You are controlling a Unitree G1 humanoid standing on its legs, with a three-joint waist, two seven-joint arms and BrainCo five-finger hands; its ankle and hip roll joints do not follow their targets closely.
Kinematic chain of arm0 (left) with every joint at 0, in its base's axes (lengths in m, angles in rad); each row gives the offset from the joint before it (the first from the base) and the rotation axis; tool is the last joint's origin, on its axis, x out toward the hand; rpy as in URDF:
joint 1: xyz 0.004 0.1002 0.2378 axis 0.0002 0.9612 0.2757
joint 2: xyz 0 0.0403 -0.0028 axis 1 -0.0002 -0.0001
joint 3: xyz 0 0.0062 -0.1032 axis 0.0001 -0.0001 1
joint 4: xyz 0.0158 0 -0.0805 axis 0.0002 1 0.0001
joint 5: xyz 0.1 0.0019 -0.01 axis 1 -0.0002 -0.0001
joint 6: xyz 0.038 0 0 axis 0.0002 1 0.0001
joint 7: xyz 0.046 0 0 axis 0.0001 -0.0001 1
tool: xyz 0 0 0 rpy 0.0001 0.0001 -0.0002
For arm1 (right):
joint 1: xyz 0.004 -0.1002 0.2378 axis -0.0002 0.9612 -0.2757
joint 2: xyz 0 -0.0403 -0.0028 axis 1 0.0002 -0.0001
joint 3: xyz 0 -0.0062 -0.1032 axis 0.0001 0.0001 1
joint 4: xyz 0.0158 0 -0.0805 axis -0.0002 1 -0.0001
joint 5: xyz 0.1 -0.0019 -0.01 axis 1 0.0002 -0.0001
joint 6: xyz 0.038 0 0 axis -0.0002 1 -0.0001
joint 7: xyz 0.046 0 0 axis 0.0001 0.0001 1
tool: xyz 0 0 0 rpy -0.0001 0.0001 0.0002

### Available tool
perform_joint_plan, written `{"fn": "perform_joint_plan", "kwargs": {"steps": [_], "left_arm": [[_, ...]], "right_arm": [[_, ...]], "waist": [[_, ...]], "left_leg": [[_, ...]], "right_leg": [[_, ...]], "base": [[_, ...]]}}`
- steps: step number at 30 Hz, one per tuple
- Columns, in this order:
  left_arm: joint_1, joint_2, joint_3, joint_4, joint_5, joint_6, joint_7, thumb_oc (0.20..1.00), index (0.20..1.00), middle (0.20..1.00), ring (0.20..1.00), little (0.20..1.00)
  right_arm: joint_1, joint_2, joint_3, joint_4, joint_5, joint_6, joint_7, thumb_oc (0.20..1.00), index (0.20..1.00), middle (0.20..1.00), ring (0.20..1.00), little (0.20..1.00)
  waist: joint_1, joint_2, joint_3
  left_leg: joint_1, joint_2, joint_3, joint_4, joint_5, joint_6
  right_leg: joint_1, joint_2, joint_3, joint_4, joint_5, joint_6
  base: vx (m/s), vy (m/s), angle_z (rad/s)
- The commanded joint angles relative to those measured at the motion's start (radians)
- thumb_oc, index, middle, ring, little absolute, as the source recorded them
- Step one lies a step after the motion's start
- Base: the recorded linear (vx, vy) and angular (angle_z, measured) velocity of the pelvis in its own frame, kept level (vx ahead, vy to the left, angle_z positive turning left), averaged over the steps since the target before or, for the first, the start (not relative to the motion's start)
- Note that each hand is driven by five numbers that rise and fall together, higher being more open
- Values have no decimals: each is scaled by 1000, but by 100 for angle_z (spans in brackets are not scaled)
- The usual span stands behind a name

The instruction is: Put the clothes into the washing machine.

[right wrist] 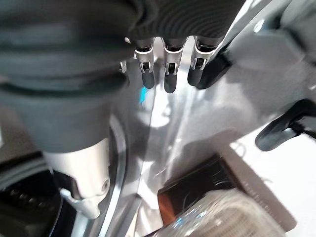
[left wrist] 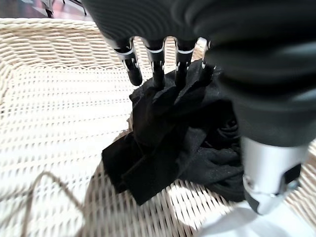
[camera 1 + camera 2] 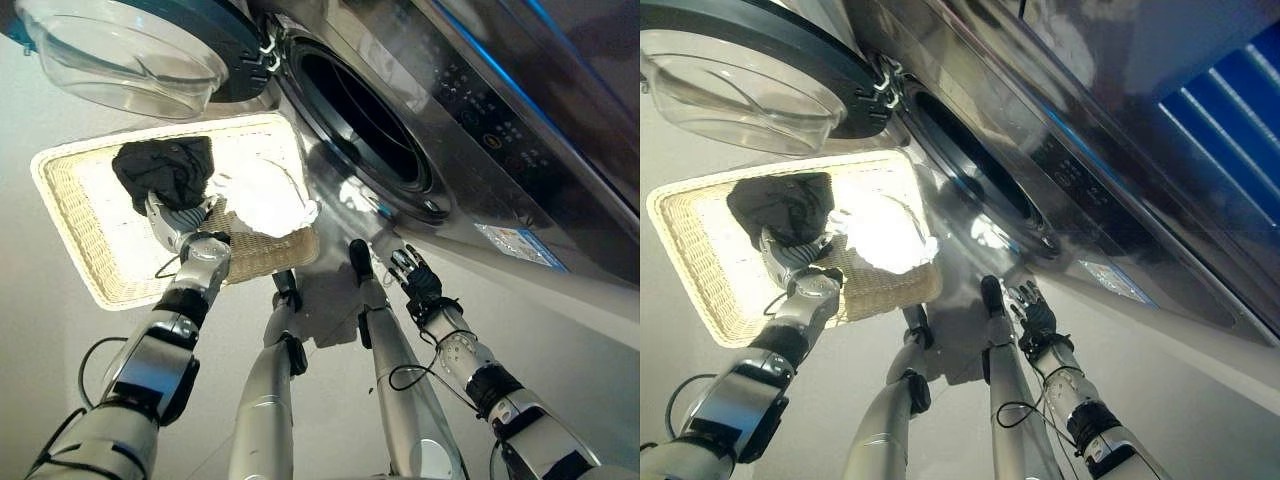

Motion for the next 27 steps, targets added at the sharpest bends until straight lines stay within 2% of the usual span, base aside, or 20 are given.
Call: {"fn": "perform_joint_plan", "kwargs": {"steps": [1,4,5,6,8,9,10,15,20,23,27], "left_arm": [[-44,90,45,55,-47,12,83,1000,1000,1000,1000,1000],[-77,109,49,98,-71,27,90,1000,1000,1000,1000,1000],[-95,116,47,116,-88,33,93,589,589,589,589,589],[-102,121,47,125,-87,36,95,504,504,504,504,504],[-102,121,47,125,-87,36,95,504,504,504,504,504],[-116,131,41,136,-79,53,95,200,200,200,200,200],[-145,147,24,150,-72,96,119,200,200,200,200,200],[-151,164,15,159,-60,97,157,200,200,200,200,200],[-102,164,35,93,-32,34,144,200,200,200,200,200],[-40,158,48,-1,-10,14,135,200,200,200,200,200],[97,142,93,-157,34,-29,133,200,200,200,200,200]], "right_arm": [[56,8,27,-41,-8,-9,38,1000,1000,1000,1000,1000],[67,3,32,-38,-5,-20,45,1000,1000,1000,1000,1000],[70,2,33,-39,-2,-22,51,1000,1000,1000,1000,1000],[71,0,33,-38,2,-23,54,1000,1000,1000,1000,1000],[71,0,33,-38,2,-23,54,1000,1000,1000,1000,1000],[73,-4,35,-40,4,-23,56,1000,1000,1000,1000,1000],[78,-8,37,-49,1,-19,61,1000,1000,1000,1000,1000],[85,-6,40,-41,-15,-18,74,1000,1000,1000,1000,1000],[95,-1,40,-43,-30,-13,73,1000,1000,1000,1000,1000],[110,0,29,-59,-58,-5,58,1000,1000,1000,1000,1000],[136,1,1,-71,-87,-6,44,1000,1000,1000,1000,1000]], "waist": [[-14,-66,-13],[-28,-72,-13],[-33,-75,-13],[-35,-76,-13],[-35,-76,-13],[-40,-79,-13],[-47,-85,-13],[-45,-90,-13],[-21,-77,-13],[1,-57,-13],[53,-24,-13]], "left_leg": [[-51,-35,17,274,-206,-49],[-71,-31,19,284,-218,-46],[-79,-29,21,286,-221,-45],[-82,-28,22,289,-223,-45],[-82,-28,22,289,-223,-45],[-91,-27,23,296,-227,-44],[-101,-27,21,302,-236,-41],[-96,-27,13,303,-240,-42],[-65,-37,-3,276,-225,-42],[-41,-47,-16,248,-207,-41],[-7,-66,-56,190,-170,-41]], "right_leg": [[-32,24,-39,-116,102,4],[-60,28,-32,-107,102,6],[-70,29,-30,-104,102,6],[-75,29,-29,-102,102,6],[-75,29,-29,-102,102,6],[-84,30,-28,-98,101,6],[-95,33,-26,-95,101,6],[-91,35,-26,-89,98,5],[-59,38,-33,-87,89,0],[-34,41,-39,-85,80,-4],[10,38,-64,-89,63,-11]], "base": [[14,56,1],[14,41,1],[0,0,0],[0,0,0],[0,0,0],[0,0,0],[0,0,0],[-1,-13,0],[-7,-83,6],[-9,-63,8],[-12,-94,9]]}}
